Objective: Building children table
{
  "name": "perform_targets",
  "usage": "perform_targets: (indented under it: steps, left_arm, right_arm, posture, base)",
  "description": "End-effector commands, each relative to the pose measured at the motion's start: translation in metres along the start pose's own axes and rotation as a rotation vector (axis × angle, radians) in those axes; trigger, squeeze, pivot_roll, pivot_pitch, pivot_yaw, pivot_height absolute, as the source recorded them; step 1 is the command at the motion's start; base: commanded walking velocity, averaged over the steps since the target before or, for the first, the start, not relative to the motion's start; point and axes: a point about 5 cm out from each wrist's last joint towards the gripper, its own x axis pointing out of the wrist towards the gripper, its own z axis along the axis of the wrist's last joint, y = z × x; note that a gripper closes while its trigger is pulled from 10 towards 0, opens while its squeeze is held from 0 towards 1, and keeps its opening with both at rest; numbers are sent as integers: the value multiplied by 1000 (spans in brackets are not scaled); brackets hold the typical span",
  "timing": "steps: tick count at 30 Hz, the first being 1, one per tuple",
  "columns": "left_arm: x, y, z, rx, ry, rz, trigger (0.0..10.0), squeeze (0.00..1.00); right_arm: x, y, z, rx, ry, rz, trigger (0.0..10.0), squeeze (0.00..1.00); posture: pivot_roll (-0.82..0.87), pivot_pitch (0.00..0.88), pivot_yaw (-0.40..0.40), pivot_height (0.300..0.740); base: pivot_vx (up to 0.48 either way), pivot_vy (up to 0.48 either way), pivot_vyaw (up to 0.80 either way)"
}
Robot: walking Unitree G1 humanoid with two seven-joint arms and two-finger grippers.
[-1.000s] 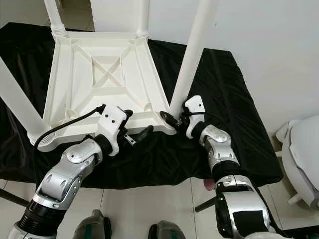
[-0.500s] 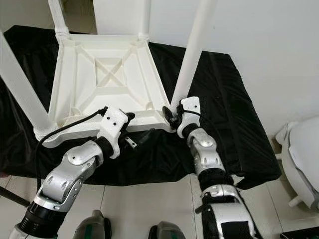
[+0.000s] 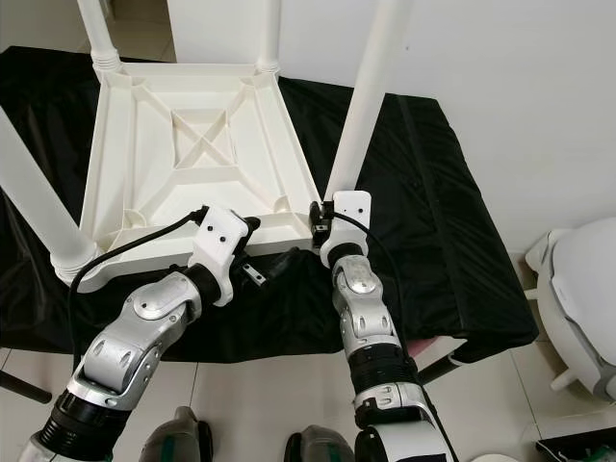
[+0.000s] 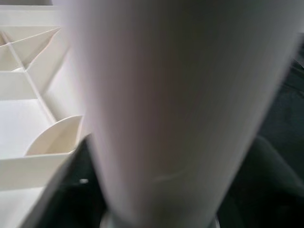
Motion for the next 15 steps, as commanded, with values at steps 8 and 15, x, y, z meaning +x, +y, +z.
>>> perform_targets:
  steps: [8, 15]
  left_arm:
    - [3, -4, -1, 7, 1, -29, 10000, 0]
    - [3, -5, -1, 3, 2, -31, 10000, 0]
  right_arm:
    - [-1, -6, 6, -32, -26, 207, 10000, 0]
    - [-5, -12, 19, -89, -71, 522, 10000, 0]
  posture:
    - [-17, 0, -81, 740]
    - [-23, 0, -76, 740]
  base:
    - [0, 0, 0]
    - [0, 0, 0]
